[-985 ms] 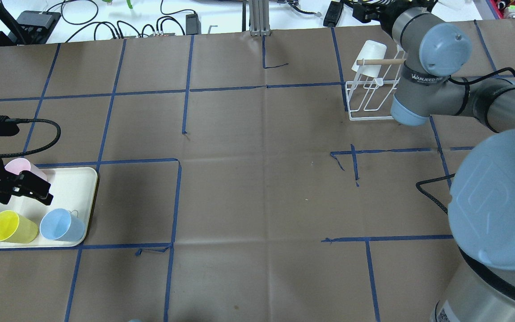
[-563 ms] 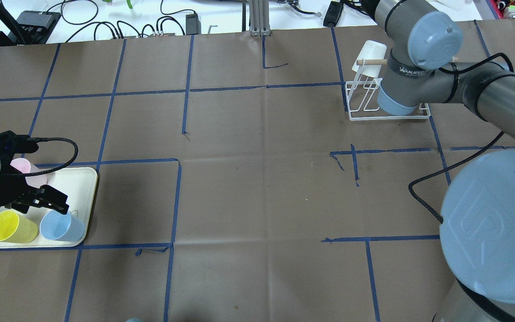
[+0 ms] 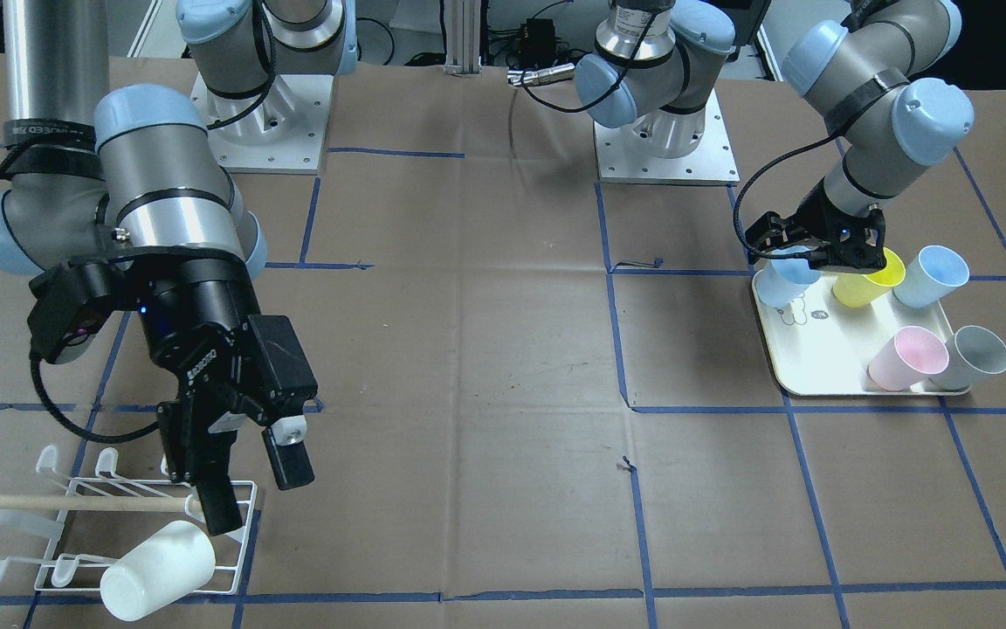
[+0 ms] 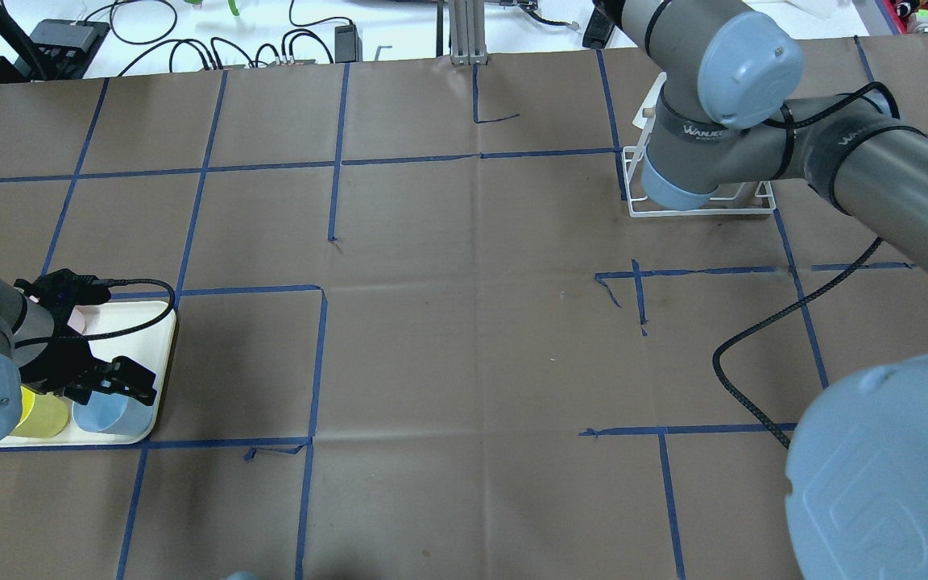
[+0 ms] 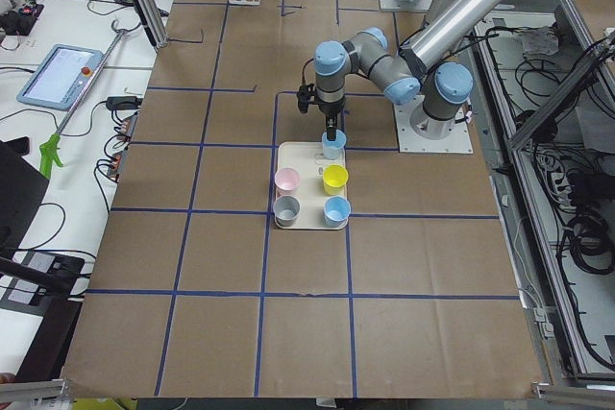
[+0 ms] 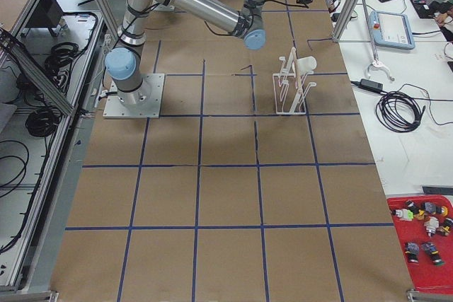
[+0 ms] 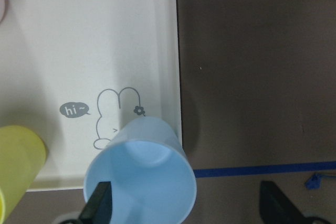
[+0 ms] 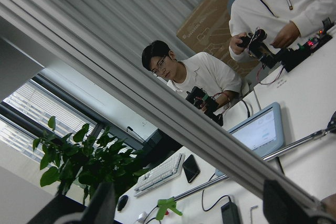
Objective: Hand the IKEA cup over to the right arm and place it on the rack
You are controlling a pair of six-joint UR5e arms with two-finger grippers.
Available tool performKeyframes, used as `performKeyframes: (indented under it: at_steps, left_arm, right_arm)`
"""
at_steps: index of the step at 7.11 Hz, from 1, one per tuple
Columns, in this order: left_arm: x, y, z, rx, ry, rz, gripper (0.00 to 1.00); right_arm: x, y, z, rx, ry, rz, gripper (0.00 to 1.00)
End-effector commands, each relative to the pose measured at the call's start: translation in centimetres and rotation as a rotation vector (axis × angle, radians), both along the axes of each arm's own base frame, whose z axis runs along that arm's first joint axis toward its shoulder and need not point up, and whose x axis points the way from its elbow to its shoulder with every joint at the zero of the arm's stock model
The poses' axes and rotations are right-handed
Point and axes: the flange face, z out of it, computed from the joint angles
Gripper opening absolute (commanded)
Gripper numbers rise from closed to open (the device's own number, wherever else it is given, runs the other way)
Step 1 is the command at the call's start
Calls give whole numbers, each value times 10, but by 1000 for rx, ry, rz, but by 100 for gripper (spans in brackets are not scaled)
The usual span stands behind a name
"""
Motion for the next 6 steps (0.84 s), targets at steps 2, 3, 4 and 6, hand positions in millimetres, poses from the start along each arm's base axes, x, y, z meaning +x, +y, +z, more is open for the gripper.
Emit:
performKeyframes:
  at_steps: [2,3,4,6]
  left_arm:
    - [-2,7,-13,18,3,-1,95]
    - [-1,5,-12,18,0,-3,64]
    - [6,7,-11,55,-54,-7,27]
    - [8,8,-10,57,-66,-6,0]
  right_arm:
    - [25,29,-21,208,-344,-55,100]
    - [22,62,-26,276,-433,-84,100]
    - [13,93,-24,313,-479,-101,100]
    - [13,124,-31,346,-475,-99,100]
